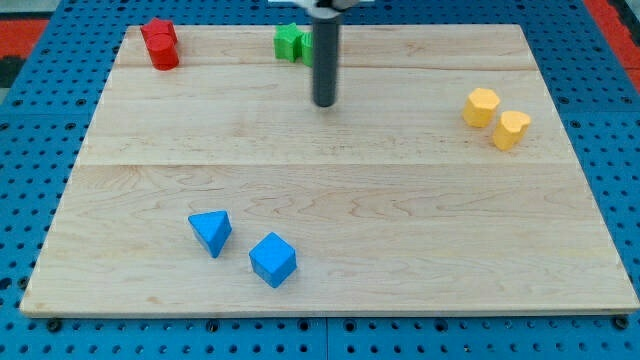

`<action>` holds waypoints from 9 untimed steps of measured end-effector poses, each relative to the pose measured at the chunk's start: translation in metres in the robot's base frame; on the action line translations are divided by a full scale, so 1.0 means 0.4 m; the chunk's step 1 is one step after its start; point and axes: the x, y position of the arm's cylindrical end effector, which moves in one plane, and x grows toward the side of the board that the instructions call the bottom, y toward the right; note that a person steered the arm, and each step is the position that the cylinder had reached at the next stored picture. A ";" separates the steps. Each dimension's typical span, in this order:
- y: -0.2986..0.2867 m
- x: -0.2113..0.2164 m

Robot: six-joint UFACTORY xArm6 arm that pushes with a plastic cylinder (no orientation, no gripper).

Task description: Slide red star along with red circle and blue triangle towards blue cube

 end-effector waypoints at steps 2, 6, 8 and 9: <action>-0.467 0.035; -0.654 -0.395; -0.549 -0.394; -0.494 -0.359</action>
